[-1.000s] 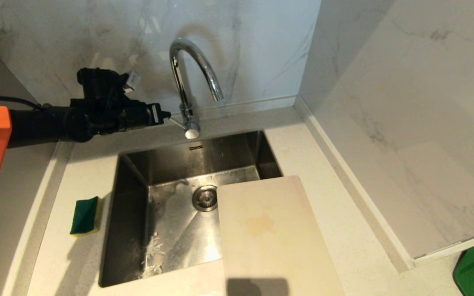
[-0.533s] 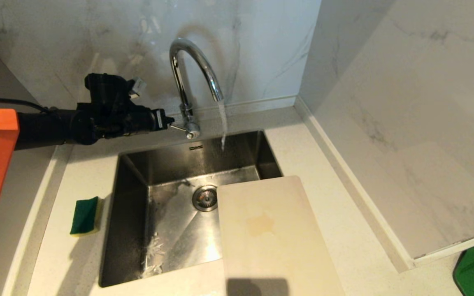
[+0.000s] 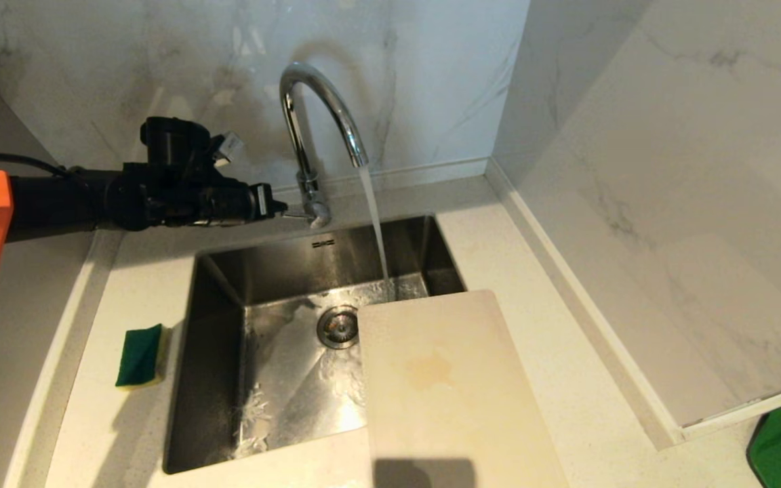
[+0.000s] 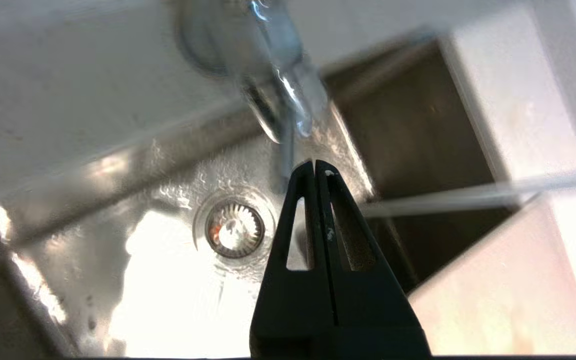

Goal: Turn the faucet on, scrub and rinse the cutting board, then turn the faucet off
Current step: Turn on the tap, then pick up the cleaning cloth

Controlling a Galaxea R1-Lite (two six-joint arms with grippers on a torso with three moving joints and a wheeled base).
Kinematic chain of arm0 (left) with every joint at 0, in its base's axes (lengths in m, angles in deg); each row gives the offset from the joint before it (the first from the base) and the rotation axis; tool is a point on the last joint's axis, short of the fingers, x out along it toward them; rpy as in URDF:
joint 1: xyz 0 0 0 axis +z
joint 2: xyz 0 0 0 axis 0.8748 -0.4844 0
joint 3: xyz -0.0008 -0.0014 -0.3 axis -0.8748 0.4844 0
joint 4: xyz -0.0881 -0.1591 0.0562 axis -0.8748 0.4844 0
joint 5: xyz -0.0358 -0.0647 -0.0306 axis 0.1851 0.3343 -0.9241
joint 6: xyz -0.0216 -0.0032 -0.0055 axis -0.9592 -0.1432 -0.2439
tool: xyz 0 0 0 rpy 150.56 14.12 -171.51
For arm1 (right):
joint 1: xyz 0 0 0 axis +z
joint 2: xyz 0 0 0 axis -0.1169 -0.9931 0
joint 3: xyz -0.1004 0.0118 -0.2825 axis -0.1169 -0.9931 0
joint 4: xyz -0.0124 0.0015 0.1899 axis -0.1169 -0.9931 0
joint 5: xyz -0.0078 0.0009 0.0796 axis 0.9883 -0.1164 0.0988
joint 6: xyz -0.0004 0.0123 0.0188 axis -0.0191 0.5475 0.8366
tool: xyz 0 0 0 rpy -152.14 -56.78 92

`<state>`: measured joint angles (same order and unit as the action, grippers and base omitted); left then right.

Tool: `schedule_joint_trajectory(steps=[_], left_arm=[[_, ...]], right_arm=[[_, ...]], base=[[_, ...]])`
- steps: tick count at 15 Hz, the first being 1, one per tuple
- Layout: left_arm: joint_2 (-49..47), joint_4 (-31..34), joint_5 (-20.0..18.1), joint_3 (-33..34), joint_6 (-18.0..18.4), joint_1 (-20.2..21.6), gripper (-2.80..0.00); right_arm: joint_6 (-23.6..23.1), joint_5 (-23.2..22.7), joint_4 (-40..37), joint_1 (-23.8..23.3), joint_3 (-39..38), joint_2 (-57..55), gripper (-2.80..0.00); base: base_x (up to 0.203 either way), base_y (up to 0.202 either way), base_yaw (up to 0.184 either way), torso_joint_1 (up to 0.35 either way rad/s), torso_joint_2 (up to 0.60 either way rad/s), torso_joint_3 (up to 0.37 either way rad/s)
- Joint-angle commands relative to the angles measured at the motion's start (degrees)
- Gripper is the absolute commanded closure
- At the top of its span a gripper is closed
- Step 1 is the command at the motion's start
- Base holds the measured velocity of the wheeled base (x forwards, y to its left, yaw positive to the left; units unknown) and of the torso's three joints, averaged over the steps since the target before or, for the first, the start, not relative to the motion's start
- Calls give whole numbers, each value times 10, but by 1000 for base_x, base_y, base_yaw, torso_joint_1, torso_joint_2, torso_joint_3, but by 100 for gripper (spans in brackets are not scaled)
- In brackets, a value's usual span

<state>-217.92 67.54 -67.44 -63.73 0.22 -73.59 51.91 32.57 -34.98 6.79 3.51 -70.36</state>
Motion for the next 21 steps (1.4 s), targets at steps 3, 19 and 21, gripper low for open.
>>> schedule_joint_trajectory(steps=[3, 19, 21], left_arm=[[40, 4, 35, 0, 9, 3, 0], [288, 442, 221, 262, 111, 84, 0], [296, 426, 238, 322, 110, 102, 0]], right_arm=[[0, 0, -1, 0, 0, 0, 0], [0, 0, -1, 0, 0, 0, 0], [0, 0, -1, 0, 0, 0, 0]], base=[[0, 0, 0, 0, 0, 0], [0, 0, 0, 0, 0, 0], [0, 0, 0, 0, 0, 0]])
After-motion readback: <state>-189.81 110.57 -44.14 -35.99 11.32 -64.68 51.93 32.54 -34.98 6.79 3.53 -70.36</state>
